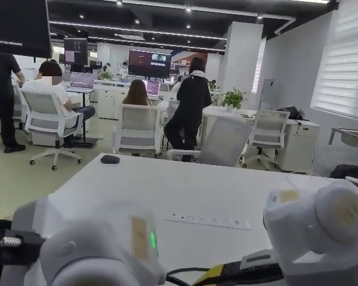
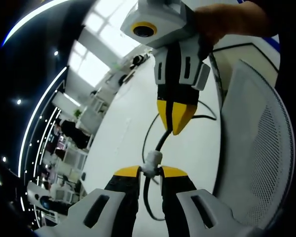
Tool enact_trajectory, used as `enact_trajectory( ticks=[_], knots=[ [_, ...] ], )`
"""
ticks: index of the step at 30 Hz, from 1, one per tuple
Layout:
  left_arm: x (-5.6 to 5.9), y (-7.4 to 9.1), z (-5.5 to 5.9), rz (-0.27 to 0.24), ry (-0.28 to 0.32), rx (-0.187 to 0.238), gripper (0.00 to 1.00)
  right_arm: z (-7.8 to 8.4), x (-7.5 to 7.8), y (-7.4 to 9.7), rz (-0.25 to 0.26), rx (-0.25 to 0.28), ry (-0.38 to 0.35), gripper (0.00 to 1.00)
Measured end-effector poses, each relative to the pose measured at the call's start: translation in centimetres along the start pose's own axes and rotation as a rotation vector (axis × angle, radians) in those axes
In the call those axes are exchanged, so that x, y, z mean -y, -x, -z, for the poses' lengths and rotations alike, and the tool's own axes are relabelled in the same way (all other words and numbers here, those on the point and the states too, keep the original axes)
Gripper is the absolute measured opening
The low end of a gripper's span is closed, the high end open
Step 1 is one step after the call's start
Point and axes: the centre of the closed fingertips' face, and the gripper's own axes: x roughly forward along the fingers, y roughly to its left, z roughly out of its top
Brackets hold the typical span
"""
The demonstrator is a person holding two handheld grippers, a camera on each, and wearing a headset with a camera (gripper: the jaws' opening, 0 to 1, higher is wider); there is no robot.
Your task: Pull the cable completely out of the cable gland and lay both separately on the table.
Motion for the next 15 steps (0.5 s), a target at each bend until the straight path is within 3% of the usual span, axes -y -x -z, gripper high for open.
enact_trajectory(
  ticks=[5, 15],
  knots=[
    [-0.4, 0.3, 0.2, -0.014, 0.009, -0.002, 0.17, 1.3, 0.7, 0.4, 0.028, -0.016, -0.020, 0.04],
    [-0.7, 0.8, 0.6, -0.030, 0.020, -0.008, 0.17, 5.5, 1.5, 1.4, 0.080, -0.088, -0.065, 0.04]
  ],
)
